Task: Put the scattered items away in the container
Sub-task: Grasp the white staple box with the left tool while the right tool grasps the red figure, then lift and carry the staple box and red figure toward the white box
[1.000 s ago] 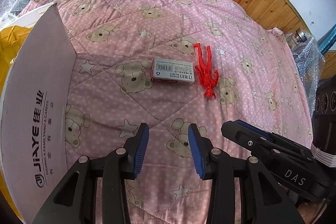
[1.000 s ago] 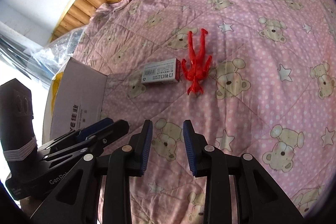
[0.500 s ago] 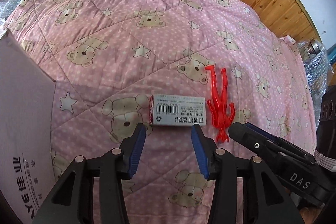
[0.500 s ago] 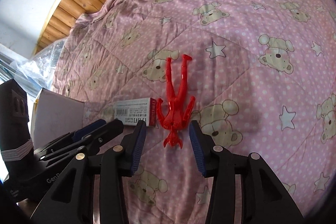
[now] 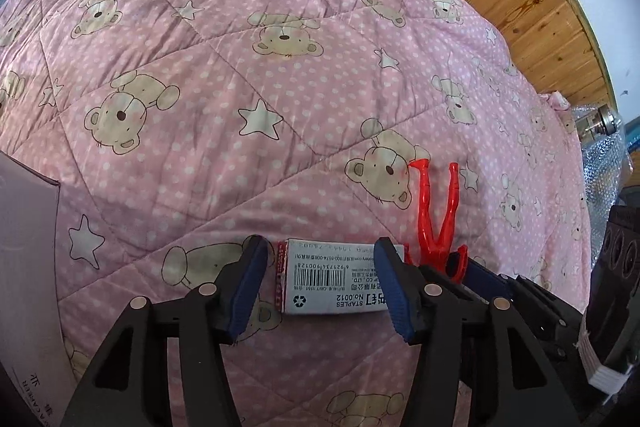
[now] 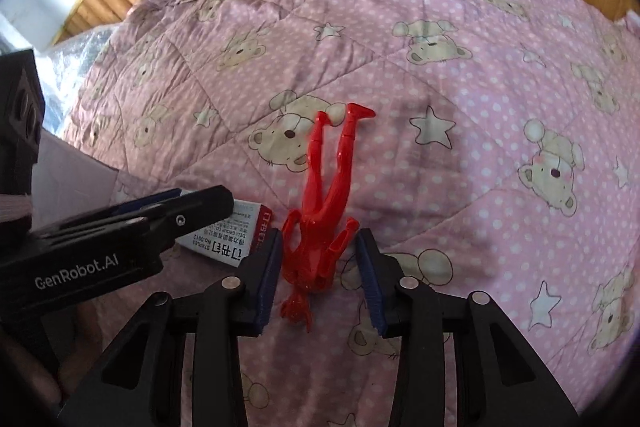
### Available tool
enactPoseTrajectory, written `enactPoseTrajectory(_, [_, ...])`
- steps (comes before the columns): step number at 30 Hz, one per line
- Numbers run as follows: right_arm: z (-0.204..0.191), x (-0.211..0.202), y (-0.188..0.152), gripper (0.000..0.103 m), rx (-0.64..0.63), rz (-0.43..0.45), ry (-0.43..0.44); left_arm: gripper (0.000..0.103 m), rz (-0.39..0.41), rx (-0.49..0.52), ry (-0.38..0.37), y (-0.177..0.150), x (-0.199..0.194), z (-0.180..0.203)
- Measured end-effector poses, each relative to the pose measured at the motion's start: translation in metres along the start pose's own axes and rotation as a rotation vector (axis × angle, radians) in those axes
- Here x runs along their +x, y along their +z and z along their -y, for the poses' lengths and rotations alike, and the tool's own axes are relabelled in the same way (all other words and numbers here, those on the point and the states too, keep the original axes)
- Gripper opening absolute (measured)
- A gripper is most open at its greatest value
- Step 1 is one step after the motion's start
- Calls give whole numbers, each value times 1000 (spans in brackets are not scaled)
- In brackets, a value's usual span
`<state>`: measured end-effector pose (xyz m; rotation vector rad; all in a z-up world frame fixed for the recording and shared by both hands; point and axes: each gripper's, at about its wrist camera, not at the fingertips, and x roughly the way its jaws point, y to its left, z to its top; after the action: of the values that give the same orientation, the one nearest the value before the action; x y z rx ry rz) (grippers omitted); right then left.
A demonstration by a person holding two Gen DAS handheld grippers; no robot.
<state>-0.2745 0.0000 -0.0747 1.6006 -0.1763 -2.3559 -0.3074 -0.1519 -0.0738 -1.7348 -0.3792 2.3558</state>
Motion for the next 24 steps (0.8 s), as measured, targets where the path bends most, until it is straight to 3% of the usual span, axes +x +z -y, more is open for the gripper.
enactPoseTrajectory(3, [3,-7,-3,19,-6,7,-17,57,0,-9,-20,4,3,-1])
enactPoseTrajectory(9, [24,-19,-16,19,69,5,10,63,-20,87,26,-4,9,23])
enactPoseTrajectory(12, [30,-18,-19,23,101,-3,25,65,-19,103,40,-6,11,28])
enactPoseTrajectory(13, [31,-18,-19,33,104,-6,24,66,-25,100,36,-5,12,27])
enactPoseTrajectory(18, [36,-23,-28,47,102,-7,39,71,-43,134,55,-5,17,36])
enactPoseTrajectory(20, [36,-24,-30,47,93,-9,40,76,-51,161,68,-6,21,43])
enactPoseTrajectory(24, [29,-21,-29,48,58,-14,20,73,-6,216,131,-9,25,49])
